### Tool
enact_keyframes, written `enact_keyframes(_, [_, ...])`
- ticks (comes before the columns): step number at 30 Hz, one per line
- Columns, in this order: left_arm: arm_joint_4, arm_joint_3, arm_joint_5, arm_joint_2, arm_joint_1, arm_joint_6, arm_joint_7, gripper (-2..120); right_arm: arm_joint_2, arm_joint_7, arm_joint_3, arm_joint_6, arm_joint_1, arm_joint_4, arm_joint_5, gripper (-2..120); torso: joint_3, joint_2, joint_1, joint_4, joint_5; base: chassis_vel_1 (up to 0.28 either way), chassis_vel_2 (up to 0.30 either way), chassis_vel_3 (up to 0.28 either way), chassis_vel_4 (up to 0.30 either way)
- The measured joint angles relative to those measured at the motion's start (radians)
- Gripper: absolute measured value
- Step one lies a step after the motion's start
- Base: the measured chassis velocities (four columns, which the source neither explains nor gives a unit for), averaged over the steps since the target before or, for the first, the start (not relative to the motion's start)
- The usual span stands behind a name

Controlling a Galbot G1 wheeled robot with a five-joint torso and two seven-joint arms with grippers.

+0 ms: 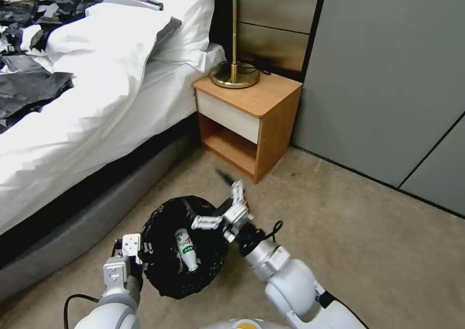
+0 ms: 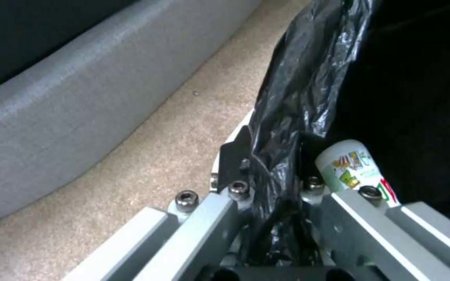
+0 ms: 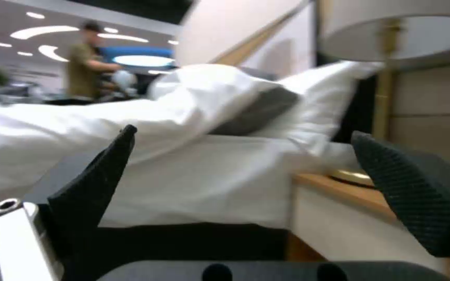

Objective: Pick up the trash bin, then pick up the garbage from the floor and place it into the trash bin.

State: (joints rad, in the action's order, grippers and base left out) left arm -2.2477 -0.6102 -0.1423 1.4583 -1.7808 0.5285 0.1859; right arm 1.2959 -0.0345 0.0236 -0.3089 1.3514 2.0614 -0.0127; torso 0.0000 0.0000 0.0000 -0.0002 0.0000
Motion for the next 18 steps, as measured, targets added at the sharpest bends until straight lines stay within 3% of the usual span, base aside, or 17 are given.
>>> enact_keyframes(9, [0.0, -0.01, -0.011, -0.004, 0.003, -0.001, 0.0, 0, 0.031, -0.091, -0.1, -0.033, 0.194, 0.023, -0.083, 100, 0.0, 0.0, 0.0, 0.0002, 0.0001, 0.0, 0.0, 0.0, 0.0])
enact_keyframes(18, [-0.007, -0.02, -0.024, -0.005, 0.005, -0.001, 0.0, 0, 0.042, -0.099, -0.124, -0.044, 0.231, 0.0, -0.098, 100, 0.0, 0.0, 0.0, 0.0002, 0.0001, 0.0, 0.0, 0.0, 0.0])
